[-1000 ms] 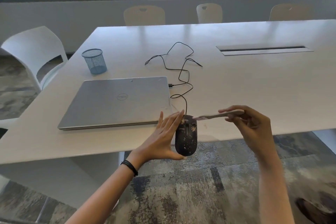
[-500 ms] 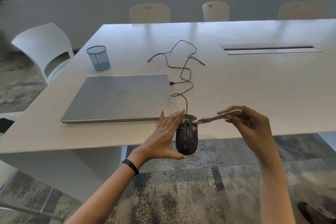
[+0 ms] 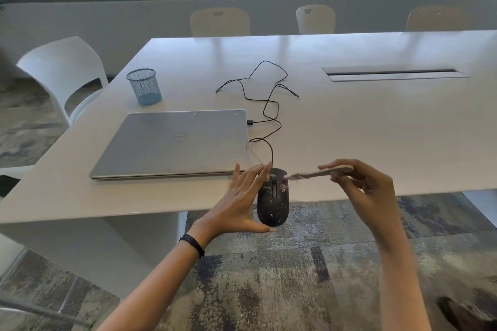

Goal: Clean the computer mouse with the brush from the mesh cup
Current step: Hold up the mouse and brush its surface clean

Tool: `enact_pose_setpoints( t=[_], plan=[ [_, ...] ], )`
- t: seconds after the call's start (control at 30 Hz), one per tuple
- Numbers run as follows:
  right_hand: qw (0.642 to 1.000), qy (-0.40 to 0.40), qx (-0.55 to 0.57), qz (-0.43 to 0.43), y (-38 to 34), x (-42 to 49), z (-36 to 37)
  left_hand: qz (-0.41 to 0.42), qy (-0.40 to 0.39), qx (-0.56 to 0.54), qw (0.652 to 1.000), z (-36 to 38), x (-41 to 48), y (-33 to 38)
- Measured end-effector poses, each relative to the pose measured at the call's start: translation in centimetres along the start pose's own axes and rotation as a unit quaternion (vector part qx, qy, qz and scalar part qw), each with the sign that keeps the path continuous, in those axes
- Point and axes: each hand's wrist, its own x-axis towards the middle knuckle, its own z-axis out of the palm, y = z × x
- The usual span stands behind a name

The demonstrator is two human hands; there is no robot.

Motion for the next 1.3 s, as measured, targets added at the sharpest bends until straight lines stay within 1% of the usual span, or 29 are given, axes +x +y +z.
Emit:
enact_pose_setpoints(
  t=[0.1, 0.2, 0.3, 0.57, 0.73, 0.83, 0.97, 1.07, 1.3],
  plan=[
    [1.0, -0.002, 0.004, -0.005, 0.0, -0.3, 0.1, -0.001, 0.001, 0.001, 1.0, 0.0, 0.0, 0.3],
    [1.0, 0.016, 0.019, -0.001, 0.0, -0.5, 0.0, -0.001, 0.001, 0.0, 1.0, 0.0, 0.0, 0.5],
    [0.999, -0.003, 0.033, -0.003, -0.1, -0.6, -0.2, -0.002, -0.003, 0.0, 1.0, 0.0, 0.0, 0.8],
    [1.0, 0.023, 0.018, -0.01, 0.0, -0.4, -0.1, 0.005, -0.001, 0.005, 1.0, 0.1, 0.3, 1.5],
    [1.0, -0.011, 0.011, -0.016, -0.5, -0.3, -0.4, 0.003, 0.0, 0.002, 1.0, 0.1, 0.4, 1.6],
    [1.0, -0.003, 0.01, -0.024, -0.9, -0.4, -0.8, 0.0, 0.002, -0.002, 1.0, 0.3, 0.4, 1.6],
    [1.0, -0.018, -0.005, -0.019, -1.1, -0.7, -0.9, -0.004, -0.001, 0.001, 1.0, 0.4, 0.5, 1.8],
    [1.0, -0.003, -0.001, -0.018, -1.3, -0.7, -1.1, -0.004, -0.001, 0.001, 1.0, 0.5, 0.7, 1.9],
    [1.0, -0.018, 0.01, -0.014, -1.2, -1.0, -1.8, -0.01, 0.004, -0.002, 1.0, 0.6, 1.0, 2.4]
  ],
)
